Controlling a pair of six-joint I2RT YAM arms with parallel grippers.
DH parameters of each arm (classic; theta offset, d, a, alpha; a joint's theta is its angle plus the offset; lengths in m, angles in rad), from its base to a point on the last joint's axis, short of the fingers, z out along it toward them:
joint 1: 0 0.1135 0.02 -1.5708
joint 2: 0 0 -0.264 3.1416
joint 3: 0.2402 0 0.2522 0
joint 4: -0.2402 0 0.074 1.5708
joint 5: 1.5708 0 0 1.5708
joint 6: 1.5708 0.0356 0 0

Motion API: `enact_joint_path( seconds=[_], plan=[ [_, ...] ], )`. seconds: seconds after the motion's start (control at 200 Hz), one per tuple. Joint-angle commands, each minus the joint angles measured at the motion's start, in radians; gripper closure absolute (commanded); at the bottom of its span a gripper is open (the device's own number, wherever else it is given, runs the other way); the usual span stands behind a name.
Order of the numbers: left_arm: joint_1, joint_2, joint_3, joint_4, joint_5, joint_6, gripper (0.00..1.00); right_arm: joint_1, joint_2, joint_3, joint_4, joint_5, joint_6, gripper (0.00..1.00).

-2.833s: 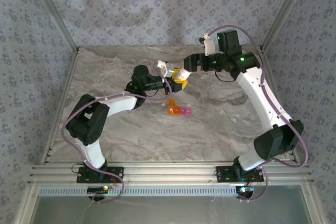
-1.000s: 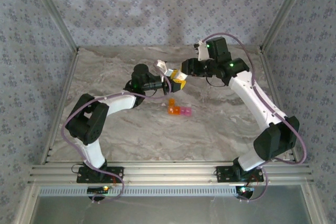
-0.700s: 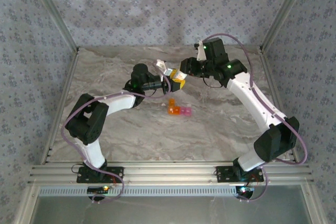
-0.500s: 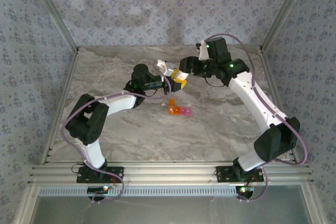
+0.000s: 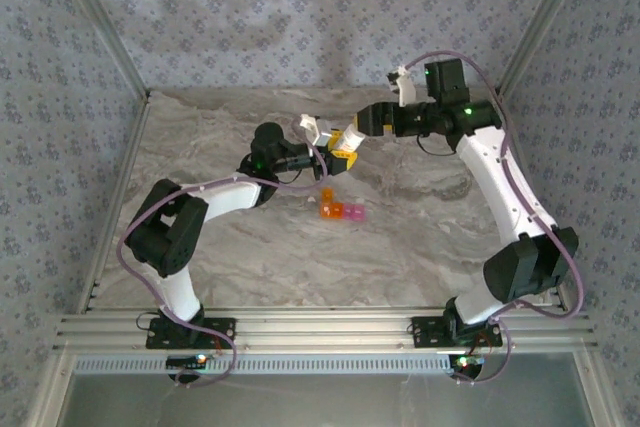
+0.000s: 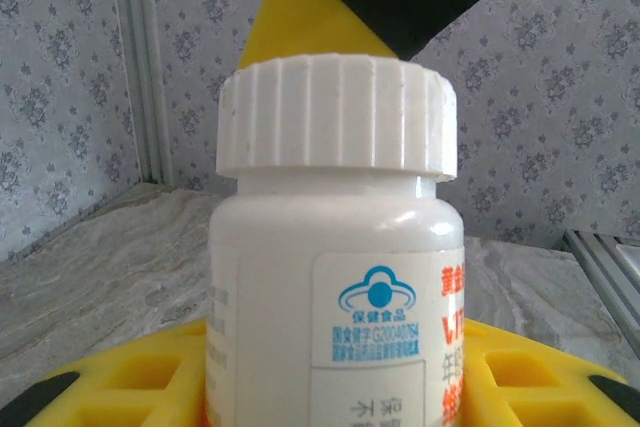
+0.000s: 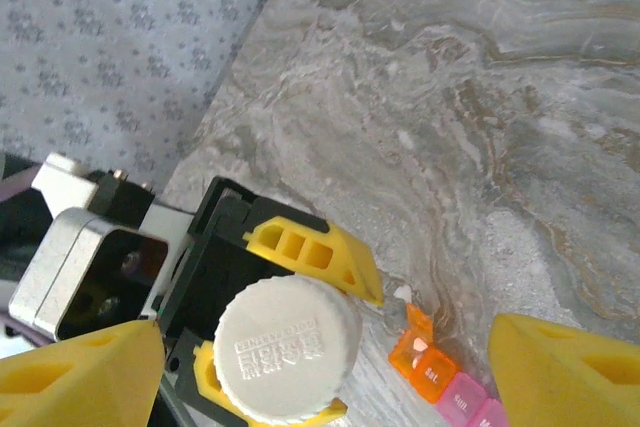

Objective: Sort the pills into containers

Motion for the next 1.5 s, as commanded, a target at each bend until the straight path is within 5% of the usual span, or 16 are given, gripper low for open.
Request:
enact_joint_path(
  seconds=[0.0,0.305,0.6,0.835,1.204,1.414,1.499],
  plan=[
    [-0.003,-0.012,0.027,0.047,0.016,0.014,1.0,0.018,0.025,0.033,-0.074,-0.031,-0.083,0.15],
    [-0.002,-0.011,0.032,0.046,0.019,0.012,1.0,0.043,0.05,0.046,-0.078,0.002,-0.082,0.3],
    [-0.004,-0.012,0.031,0.046,0.018,0.011,1.0,0.056,0.055,0.048,-0.072,0.02,-0.062,0.55],
    [-0.005,-0.012,0.032,0.053,0.016,0.009,1.0,0.084,0.035,-0.01,-0.011,0.101,0.093,0.63],
    [-0.005,-0.01,0.032,0.055,0.012,0.01,1.0,0.183,-0.063,-0.232,0.221,0.334,0.559,0.67],
    [-0.006,-0.009,0.031,0.053,0.01,0.011,1.0,0.224,-0.069,-0.233,0.231,0.371,0.599,0.67],
    [-0.006,-0.009,0.027,0.049,0.01,0.012,1.0,0.215,-0.076,-0.209,0.198,0.364,0.537,0.55]
  ],
)
